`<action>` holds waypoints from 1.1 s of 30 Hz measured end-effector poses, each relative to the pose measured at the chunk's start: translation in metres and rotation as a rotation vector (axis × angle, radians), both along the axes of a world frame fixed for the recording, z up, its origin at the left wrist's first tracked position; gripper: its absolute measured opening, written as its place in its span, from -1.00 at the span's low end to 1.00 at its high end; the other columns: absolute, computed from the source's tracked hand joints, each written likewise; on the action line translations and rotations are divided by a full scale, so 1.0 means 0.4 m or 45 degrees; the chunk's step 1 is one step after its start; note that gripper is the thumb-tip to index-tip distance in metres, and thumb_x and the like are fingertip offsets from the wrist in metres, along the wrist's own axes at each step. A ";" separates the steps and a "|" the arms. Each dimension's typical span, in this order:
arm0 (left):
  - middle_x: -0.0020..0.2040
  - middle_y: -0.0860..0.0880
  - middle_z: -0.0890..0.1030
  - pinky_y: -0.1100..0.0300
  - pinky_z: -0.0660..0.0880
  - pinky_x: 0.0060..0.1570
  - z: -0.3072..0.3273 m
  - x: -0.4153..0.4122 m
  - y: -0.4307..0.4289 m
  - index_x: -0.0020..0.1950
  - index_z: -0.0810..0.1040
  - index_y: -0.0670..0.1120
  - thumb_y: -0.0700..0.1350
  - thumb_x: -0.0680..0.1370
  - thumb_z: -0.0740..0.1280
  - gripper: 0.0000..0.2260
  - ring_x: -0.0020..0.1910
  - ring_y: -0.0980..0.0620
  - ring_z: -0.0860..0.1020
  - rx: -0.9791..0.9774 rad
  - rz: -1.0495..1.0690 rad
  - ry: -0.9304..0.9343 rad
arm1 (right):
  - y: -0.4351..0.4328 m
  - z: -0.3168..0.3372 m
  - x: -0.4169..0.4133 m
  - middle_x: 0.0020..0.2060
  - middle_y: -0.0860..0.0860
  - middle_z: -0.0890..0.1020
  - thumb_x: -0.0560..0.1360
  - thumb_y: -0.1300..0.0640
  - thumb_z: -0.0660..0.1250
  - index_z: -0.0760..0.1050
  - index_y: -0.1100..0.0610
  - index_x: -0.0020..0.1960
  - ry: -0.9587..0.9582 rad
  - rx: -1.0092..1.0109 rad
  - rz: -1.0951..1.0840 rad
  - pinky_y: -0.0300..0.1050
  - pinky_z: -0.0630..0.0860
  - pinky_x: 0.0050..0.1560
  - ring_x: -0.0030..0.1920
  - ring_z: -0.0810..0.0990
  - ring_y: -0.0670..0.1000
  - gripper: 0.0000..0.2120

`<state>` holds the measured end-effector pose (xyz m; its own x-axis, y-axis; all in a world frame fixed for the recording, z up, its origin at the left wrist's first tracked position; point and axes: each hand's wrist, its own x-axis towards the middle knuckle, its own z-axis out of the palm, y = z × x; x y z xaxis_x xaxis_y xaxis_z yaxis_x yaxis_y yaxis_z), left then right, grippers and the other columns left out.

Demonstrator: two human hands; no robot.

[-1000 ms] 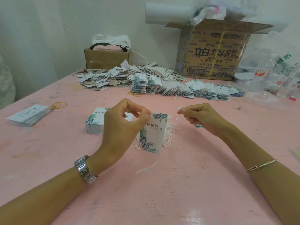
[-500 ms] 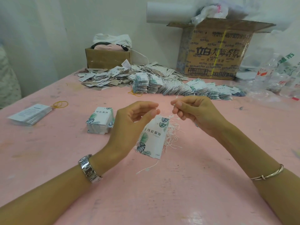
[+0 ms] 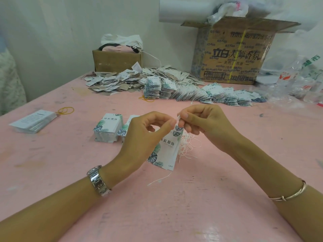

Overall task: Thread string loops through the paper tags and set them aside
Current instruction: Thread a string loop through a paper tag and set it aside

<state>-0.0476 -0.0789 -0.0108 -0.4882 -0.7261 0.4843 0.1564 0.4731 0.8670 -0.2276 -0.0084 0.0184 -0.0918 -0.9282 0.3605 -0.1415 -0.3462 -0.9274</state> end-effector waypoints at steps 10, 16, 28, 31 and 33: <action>-0.19 0.16 0.70 0.17 0.37 -0.12 -0.004 0.000 0.000 -0.14 0.68 0.12 -0.04 0.49 0.48 -0.96 -0.18 0.21 0.59 -0.079 0.049 -0.032 | 0.008 0.004 0.014 -0.32 0.09 0.66 0.48 0.17 0.40 0.63 0.25 -0.07 0.141 -0.087 -0.027 -0.26 0.34 -0.45 -0.42 0.47 -0.02 -0.87; -0.21 0.18 0.69 0.26 0.35 -0.14 -0.004 0.001 0.001 -0.14 0.68 0.09 -0.03 0.48 0.48 -0.98 -0.21 0.25 0.57 -0.097 0.062 -0.054 | 0.009 0.003 0.013 -0.34 0.07 0.66 0.46 0.17 0.42 0.63 0.24 -0.09 0.143 -0.080 -0.021 -0.36 0.37 -0.42 -0.43 0.46 -0.07 -0.87; -0.22 0.17 0.69 0.34 0.30 -0.25 -0.002 0.002 0.002 -0.16 0.66 0.11 -0.07 0.50 0.47 -0.92 -0.25 0.27 0.54 -0.114 0.061 -0.072 | 0.010 0.005 0.015 -0.32 0.11 0.66 0.45 0.12 0.43 0.62 0.22 -0.10 0.250 -0.065 -0.052 -0.31 0.37 -0.38 -0.42 0.46 -0.06 -0.85; -0.22 0.17 0.69 0.37 0.31 -0.27 -0.004 0.003 0.001 -0.16 0.66 0.12 -0.08 0.50 0.47 -0.91 -0.25 0.27 0.53 -0.124 0.068 -0.083 | 0.011 0.004 0.015 -0.33 0.07 0.66 0.47 0.14 0.42 0.62 0.24 -0.09 0.303 -0.094 -0.061 -0.34 0.39 -0.36 -0.41 0.52 -0.12 -0.85; -0.22 0.16 0.69 0.39 0.32 -0.26 -0.004 0.005 0.001 -0.16 0.65 0.12 -0.06 0.51 0.46 -0.92 -0.25 0.28 0.53 -0.129 0.064 -0.100 | 0.011 0.002 0.016 -0.33 0.01 0.67 0.48 0.17 0.43 0.62 0.23 -0.09 0.385 -0.127 -0.096 -0.34 0.42 -0.32 -0.37 0.57 -0.12 -0.88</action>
<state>-0.0457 -0.0784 -0.0124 -0.4918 -0.6996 0.5183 0.0642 0.5645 0.8229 -0.2211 -0.0041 0.0190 -0.0337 -0.8818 0.4705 -0.4340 -0.4111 -0.8016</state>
